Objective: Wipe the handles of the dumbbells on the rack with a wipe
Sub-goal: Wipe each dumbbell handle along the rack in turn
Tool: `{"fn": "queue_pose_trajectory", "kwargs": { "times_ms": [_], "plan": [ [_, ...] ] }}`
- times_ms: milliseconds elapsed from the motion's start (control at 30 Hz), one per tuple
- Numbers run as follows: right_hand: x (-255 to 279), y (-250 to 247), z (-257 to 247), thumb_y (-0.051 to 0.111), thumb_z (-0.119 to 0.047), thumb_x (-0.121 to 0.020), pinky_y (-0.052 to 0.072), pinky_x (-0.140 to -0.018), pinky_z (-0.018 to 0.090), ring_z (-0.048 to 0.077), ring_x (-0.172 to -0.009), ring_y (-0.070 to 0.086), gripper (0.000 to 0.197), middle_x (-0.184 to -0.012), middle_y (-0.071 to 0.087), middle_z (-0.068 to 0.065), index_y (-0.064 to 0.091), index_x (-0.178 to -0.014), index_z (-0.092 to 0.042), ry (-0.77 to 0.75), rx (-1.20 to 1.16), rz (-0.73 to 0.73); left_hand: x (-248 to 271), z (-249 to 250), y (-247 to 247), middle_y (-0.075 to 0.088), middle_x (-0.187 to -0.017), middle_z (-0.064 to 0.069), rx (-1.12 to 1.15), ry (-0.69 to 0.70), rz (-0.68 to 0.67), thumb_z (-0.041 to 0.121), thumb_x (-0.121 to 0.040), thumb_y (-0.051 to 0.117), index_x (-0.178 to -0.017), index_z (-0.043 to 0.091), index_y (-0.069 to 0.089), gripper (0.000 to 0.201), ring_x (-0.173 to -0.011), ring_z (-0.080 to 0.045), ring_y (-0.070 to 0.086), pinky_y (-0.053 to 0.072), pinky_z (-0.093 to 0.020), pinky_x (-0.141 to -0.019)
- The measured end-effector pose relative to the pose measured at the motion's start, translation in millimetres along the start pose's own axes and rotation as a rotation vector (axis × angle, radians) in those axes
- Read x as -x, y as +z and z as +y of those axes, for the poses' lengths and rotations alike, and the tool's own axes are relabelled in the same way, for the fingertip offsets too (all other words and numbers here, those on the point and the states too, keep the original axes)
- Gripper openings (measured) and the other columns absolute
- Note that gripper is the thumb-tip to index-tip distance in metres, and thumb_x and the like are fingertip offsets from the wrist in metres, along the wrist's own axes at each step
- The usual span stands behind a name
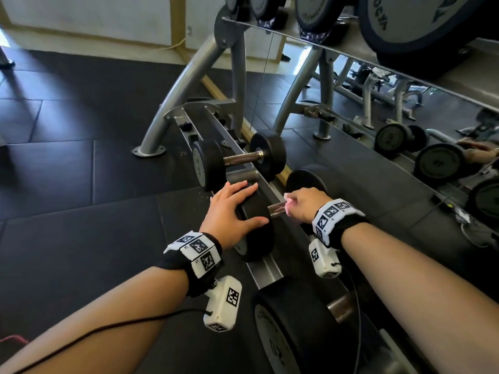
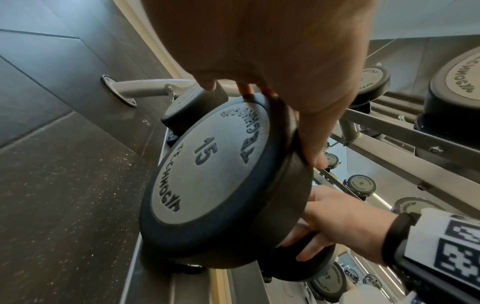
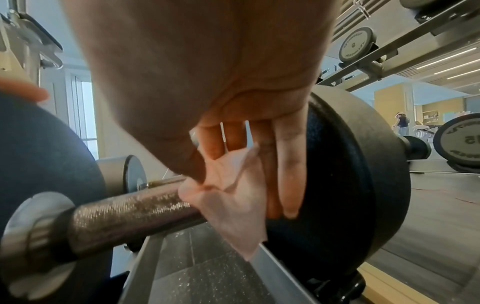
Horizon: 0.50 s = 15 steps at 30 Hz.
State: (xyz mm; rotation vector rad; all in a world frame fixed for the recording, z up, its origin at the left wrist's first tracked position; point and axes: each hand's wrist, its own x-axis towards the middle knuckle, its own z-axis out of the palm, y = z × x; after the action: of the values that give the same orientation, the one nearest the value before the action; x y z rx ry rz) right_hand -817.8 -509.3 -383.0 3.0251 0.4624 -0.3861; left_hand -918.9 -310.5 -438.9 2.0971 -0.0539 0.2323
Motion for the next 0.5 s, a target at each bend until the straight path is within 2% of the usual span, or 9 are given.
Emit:
{"fn": "queue_pose_trajectory", "kwargs": {
  "times_ms": [67, 100, 200, 300, 367, 433, 500],
  "plan": [
    [1, 1, 4, 0.058, -0.049, -0.090, 0.052, -0.086, 0.035, 0.025, -0.098, 0.063, 0.033, -0.106, 0.068, 0.003, 0.067, -0.114, -0.028, 0.004, -0.043, 0.029, 1, 2, 0, 0.029, -0.155, 0.021, 0.013, -0.008, 0.001, 0.047, -0.076, 0.079, -0.143, 0.048, 0.039, 0.078, -0.150, -0.010, 0.004, 0.008, -0.047, -0.123],
    [1, 3, 6, 0.060, -0.049, -0.090, 0.052, -0.084, 0.031, 0.022, -0.095, 0.064, 0.033, -0.104, 0.069, 0.003, 0.068, -0.114, -0.028, -0.006, -0.066, 0.045, 1, 4, 0, 0.029, -0.155, 0.020, 0.020, -0.013, -0.001, 0.045, -0.077, 0.078, -0.143, 0.046, 0.040, 0.077, -0.150, -0.011, 0.003, 0.008, -0.047, -0.123],
    [-3, 6, 15, 0.054, -0.034, -0.099, 0.043, -0.071, 0.015, 0.010, -0.082, 0.064, 0.026, -0.103, 0.071, 0.003, 0.071, -0.116, -0.026, -0.021, -0.144, 0.092, 4, 8, -2, 0.027, -0.157, 0.018, 0.016, -0.021, -0.025, 0.042, -0.079, 0.077, -0.145, 0.045, 0.038, 0.077, -0.151, -0.014, 0.001, 0.006, -0.051, -0.123],
    [-8, 8, 18, 0.050, -0.031, -0.101, 0.035, -0.074, 0.019, 0.009, -0.076, 0.054, 0.028, -0.088, 0.065, -0.004, 0.071, -0.118, -0.024, -0.032, -0.122, 0.115, 4, 10, -5, 0.026, -0.157, 0.017, 0.001, -0.028, -0.044, 0.043, -0.080, 0.077, -0.146, 0.046, 0.035, 0.078, -0.151, -0.014, 0.001, 0.006, -0.055, -0.122],
    [-8, 11, 18, 0.051, -0.032, -0.101, 0.034, -0.069, 0.017, 0.009, -0.076, 0.054, 0.027, -0.083, 0.062, -0.007, 0.073, -0.114, -0.025, -0.029, -0.154, 0.139, 3, 11, -6, 0.026, -0.157, 0.017, 0.002, -0.033, -0.048, 0.043, -0.079, 0.077, -0.145, 0.046, 0.035, 0.078, -0.151, -0.014, 0.001, 0.006, -0.056, -0.122],
    [-6, 13, 13, 0.054, -0.034, -0.099, 0.039, -0.071, 0.019, 0.010, -0.080, 0.058, 0.024, -0.090, 0.069, -0.008, 0.074, -0.112, -0.031, -0.049, -0.219, 0.158, 3, 11, -5, 0.026, -0.157, 0.016, 0.003, -0.030, -0.042, 0.043, -0.079, 0.077, -0.145, 0.046, 0.036, 0.077, -0.151, -0.015, 0.001, 0.006, -0.056, -0.122],
    [-5, 12, 8, 0.058, -0.034, -0.096, 0.047, -0.082, 0.027, 0.010, -0.085, 0.062, 0.022, -0.094, 0.072, -0.008, 0.074, -0.111, -0.036, -0.102, -0.300, 0.099, 3, 11, -5, 0.026, -0.157, 0.016, 0.005, -0.030, -0.036, 0.042, -0.079, 0.078, -0.144, 0.046, 0.037, 0.077, -0.151, -0.014, 0.001, 0.006, -0.056, -0.122]
  ]
}}
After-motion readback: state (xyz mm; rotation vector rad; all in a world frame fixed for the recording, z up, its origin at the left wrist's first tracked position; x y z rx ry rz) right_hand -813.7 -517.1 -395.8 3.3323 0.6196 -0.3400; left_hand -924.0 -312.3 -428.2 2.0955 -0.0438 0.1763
